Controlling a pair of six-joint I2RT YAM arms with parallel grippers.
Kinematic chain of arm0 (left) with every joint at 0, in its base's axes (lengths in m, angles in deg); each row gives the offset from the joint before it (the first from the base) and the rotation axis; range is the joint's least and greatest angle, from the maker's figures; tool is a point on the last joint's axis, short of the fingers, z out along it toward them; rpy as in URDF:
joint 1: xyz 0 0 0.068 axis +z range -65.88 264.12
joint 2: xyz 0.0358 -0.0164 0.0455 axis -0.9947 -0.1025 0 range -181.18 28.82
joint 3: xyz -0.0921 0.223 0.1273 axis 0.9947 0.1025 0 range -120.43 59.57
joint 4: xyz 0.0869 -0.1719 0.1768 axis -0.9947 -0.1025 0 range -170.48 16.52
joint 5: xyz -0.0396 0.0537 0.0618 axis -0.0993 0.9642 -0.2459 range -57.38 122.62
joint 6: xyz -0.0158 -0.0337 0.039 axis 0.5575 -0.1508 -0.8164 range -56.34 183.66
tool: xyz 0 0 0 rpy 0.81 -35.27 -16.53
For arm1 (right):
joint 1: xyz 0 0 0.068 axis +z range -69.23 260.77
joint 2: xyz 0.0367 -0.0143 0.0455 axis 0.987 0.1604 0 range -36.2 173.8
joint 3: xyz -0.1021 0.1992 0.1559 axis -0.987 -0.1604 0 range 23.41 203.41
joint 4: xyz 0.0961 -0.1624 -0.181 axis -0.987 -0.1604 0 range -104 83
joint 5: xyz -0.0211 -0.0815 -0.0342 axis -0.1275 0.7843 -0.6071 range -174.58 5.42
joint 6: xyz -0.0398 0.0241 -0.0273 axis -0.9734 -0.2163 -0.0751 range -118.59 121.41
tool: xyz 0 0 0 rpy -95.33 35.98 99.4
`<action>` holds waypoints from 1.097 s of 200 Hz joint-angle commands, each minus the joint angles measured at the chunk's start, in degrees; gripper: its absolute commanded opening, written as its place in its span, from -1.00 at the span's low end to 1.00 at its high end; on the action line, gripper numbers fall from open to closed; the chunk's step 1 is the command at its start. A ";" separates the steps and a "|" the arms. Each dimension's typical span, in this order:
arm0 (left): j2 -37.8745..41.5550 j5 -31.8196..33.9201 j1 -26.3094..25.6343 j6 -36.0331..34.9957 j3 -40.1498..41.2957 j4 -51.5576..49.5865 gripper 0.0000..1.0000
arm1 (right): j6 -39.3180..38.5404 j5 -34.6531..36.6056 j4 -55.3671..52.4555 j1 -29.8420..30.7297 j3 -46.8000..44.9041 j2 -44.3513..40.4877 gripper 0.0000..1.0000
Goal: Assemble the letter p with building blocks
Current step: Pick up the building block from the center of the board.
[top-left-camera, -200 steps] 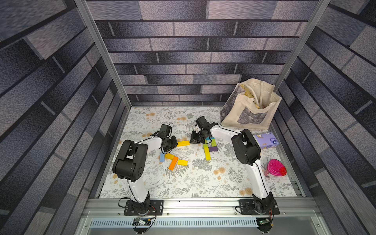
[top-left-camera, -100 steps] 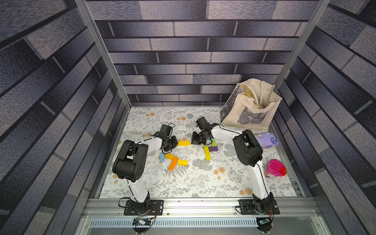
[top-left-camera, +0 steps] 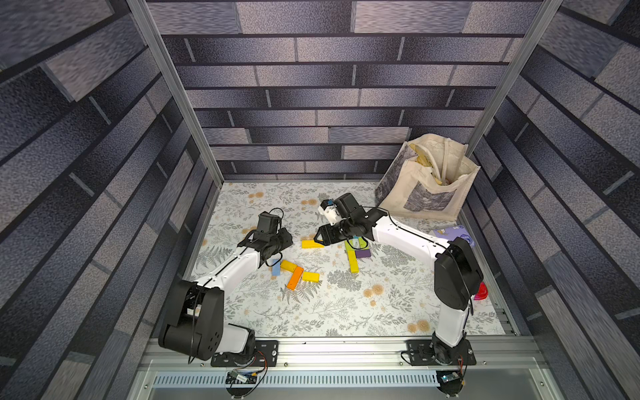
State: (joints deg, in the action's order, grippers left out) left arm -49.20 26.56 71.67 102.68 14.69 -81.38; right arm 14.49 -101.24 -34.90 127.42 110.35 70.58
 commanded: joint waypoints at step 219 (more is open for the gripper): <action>8.68 -9.81 16.97 4.43 11.86 0.00 0.00 | -18.29 18.13 -6.97 14.75 1.74 14.48 0.24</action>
State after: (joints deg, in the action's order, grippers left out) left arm -41.72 18.82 87.69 106.27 25.77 -81.56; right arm -2.43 -84.41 -40.21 141.30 109.65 83.61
